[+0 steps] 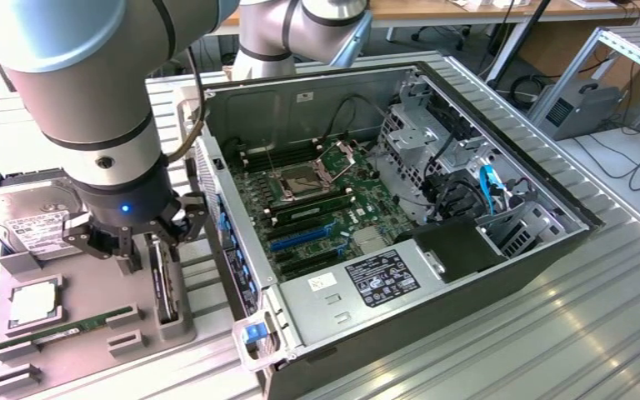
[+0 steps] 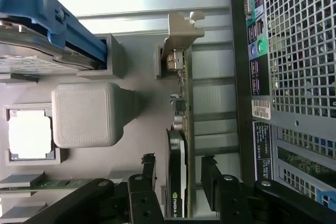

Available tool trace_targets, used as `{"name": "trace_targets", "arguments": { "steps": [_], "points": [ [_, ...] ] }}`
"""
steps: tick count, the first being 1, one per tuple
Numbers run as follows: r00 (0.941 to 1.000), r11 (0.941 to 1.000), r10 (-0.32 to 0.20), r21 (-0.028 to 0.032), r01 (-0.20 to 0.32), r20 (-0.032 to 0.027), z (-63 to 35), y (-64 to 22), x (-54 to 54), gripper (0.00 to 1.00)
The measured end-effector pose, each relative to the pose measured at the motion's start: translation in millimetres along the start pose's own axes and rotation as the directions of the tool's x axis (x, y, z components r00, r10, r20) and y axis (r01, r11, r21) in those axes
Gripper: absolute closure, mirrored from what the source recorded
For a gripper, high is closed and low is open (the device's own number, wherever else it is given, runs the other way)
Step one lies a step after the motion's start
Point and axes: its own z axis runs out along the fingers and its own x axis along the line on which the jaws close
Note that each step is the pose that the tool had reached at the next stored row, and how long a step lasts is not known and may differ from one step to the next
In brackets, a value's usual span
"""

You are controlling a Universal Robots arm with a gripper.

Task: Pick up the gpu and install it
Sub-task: 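Pick up the gpu and move the gpu toward the slot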

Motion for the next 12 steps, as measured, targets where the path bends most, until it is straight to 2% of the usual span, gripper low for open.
{"name": "trace_targets", "arguments": {
  "steps": [5, 12],
  "points": [
    [1.0, 1.0, -0.003, -0.0001, 0.003, -0.0004, 5.3, 4.5, -1.0, 0.52],
    [1.0, 1.0, -0.004, -0.0002, 0.004, -0.0005, 11.1, 5.9, -0.4, 0.52]
  ]
}}
